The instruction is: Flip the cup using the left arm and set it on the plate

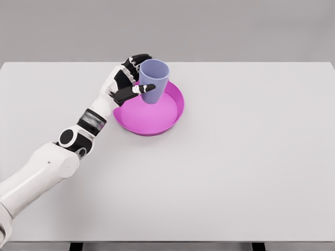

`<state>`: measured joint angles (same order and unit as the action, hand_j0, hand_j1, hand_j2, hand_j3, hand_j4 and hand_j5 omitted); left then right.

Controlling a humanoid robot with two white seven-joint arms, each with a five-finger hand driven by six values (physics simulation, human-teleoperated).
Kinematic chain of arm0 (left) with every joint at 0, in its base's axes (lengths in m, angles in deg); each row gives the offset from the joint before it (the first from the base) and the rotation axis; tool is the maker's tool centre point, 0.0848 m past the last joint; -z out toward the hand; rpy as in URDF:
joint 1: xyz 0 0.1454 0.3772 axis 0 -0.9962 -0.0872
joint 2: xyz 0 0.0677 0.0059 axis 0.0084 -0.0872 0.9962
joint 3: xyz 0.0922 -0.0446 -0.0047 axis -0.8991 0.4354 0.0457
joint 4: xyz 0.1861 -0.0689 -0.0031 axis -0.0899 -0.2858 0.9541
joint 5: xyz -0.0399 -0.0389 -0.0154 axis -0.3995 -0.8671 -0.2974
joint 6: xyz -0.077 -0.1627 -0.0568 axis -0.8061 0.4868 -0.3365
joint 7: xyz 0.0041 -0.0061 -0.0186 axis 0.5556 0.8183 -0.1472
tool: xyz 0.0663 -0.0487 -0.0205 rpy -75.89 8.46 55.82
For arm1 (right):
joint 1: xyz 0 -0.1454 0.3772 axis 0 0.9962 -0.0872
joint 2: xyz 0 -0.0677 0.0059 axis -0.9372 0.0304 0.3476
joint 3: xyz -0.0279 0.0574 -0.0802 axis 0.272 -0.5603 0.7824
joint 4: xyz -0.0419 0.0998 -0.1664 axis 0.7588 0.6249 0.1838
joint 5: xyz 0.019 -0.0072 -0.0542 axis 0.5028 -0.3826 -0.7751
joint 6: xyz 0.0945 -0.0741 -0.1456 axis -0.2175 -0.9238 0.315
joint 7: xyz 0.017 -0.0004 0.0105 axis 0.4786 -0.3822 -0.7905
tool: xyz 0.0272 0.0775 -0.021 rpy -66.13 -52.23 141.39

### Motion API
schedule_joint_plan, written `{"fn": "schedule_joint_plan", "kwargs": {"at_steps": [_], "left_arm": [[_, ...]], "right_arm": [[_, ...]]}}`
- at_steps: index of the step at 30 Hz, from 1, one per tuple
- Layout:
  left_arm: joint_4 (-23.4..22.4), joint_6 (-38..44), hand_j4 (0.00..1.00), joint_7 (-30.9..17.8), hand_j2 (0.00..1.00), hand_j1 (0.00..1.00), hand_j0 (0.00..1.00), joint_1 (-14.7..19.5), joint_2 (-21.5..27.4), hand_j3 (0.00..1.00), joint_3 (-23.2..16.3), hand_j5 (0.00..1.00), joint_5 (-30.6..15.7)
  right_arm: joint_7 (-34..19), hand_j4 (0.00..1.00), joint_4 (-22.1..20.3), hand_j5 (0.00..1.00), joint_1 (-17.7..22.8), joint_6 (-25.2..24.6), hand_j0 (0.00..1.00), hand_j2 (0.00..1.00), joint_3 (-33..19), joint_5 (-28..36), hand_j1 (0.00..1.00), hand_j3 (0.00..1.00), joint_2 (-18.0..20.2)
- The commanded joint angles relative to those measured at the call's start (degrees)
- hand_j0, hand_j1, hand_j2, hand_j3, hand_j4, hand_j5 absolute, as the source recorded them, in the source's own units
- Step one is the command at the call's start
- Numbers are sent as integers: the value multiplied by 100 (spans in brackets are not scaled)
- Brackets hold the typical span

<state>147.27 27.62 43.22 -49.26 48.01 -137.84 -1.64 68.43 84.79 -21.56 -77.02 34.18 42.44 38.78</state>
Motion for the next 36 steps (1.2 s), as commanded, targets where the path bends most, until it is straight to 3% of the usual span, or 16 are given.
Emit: {"fn": "schedule_joint_plan", "kwargs": {"at_steps": [1,7,10,16,18,22,23,25,26,29,32,36], "left_arm": [[102,-2,86,4,86,86,86,0,19,86,14,86,1],[207,-2,100,13,100,100,100,-18,54,100,23,100,18],[207,-2,100,21,100,100,100,-26,124,100,32,100,18],[233,-2,100,21,100,100,100,0,748,100,85,100,1],[488,-2,100,56,100,100,100,35,1143,100,85,100,-52],[1534,-2,100,74,100,100,100,237,2198,100,-20,100,53],[1683,-2,100,65,100,100,100,334,2418,100,-29,100,684],[1763,-2,100,13,100,100,100,413,2822,100,163,100,2373],[1763,-2,100,-23,100,100,100,387,2840,100,296,100,2716],[1824,-2,100,-163,100,100,100,413,2849,100,340,100,3410],[1842,-2,100,-427,100,100,100,316,3068,100,700,100,3824],[1912,-2,100,-743,100,100,100,299,3446,100,700,100,3947]], "right_arm": [[-2,100,0,100,0,1,100,100,0,-3,100,100,0],[-2,100,0,100,0,1,100,100,0,-3,100,100,0],[-2,100,0,100,0,1,100,100,0,-3,100,100,0],[-2,100,0,100,0,1,100,100,0,-3,100,100,0],[-2,100,0,100,0,1,100,100,0,-3,100,100,0],[-2,100,0,100,0,1,100,100,0,-3,100,100,0],[-2,100,0,100,0,1,100,100,0,-3,100,100,0],[-2,100,0,100,0,1,100,100,0,-3,100,100,0],[-2,100,0,100,0,1,100,100,0,-3,100,100,0],[-2,100,0,100,0,1,100,100,0,-3,100,100,0],[-2,100,0,100,0,1,100,100,0,-3,100,100,0],[-2,100,0,100,0,1,100,100,0,-3,100,100,0]]}}
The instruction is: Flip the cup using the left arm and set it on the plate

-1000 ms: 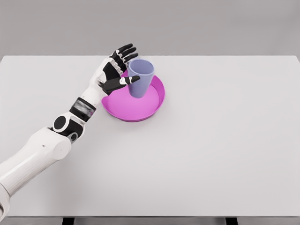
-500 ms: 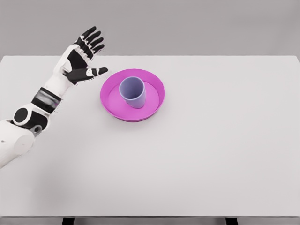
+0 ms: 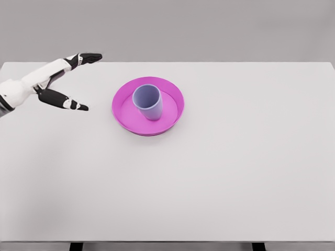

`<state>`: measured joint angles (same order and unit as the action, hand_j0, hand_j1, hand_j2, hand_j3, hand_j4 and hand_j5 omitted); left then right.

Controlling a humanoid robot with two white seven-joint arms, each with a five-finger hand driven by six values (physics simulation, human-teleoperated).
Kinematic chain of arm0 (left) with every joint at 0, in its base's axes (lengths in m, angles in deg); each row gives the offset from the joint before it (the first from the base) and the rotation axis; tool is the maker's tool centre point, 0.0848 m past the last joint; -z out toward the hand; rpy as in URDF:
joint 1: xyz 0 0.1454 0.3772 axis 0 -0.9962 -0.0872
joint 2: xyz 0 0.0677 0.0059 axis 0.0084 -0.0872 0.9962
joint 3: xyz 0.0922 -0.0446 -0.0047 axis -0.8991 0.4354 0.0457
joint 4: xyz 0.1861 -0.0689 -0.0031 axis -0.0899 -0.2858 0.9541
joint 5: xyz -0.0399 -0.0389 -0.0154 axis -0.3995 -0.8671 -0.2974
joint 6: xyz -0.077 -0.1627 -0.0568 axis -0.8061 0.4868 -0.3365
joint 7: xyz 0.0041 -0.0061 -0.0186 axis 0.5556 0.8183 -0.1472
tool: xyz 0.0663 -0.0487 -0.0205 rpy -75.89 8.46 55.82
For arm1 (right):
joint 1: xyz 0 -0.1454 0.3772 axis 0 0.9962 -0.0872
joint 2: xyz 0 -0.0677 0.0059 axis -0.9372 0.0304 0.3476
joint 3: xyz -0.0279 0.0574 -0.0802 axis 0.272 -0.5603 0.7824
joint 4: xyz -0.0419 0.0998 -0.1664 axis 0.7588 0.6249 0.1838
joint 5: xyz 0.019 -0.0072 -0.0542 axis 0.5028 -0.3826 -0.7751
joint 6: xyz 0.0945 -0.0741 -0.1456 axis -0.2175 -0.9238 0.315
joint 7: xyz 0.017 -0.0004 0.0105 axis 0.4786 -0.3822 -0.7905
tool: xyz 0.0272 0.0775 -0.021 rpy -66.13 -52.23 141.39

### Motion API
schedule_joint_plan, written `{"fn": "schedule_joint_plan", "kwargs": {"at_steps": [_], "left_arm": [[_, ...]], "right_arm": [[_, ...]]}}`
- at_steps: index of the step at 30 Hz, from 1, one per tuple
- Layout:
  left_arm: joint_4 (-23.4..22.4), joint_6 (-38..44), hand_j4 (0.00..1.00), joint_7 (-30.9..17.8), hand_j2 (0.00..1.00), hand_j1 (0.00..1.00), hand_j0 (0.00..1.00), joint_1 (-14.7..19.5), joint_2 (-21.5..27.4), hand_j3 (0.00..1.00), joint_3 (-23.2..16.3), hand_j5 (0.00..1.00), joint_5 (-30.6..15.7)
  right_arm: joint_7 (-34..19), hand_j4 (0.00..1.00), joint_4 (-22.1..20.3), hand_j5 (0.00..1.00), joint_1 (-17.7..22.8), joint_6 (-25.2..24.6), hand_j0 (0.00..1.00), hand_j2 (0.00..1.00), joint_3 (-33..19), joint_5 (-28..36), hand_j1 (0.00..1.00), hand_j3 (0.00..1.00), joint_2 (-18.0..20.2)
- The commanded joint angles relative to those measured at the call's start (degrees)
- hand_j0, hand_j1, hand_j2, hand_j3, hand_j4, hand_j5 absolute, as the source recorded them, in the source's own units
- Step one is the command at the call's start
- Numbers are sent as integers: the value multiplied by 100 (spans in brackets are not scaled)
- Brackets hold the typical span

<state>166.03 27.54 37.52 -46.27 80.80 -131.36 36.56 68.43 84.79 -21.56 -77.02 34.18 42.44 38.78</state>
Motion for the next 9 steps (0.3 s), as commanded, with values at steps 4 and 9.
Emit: {"fn": "schedule_joint_plan", "kwargs": {"at_steps": [4,9], "left_arm": [[54,6,100,-155,100,100,100,-35,299,100,87,100,127],[36,6,100,-173,100,100,100,-202,290,100,87,100,119]], "right_arm": [[-2,100,0,100,0,1,100,100,-1,-3,100,100,0],[-2,100,0,100,0,1,100,100,-1,-3,100,100,0]]}}
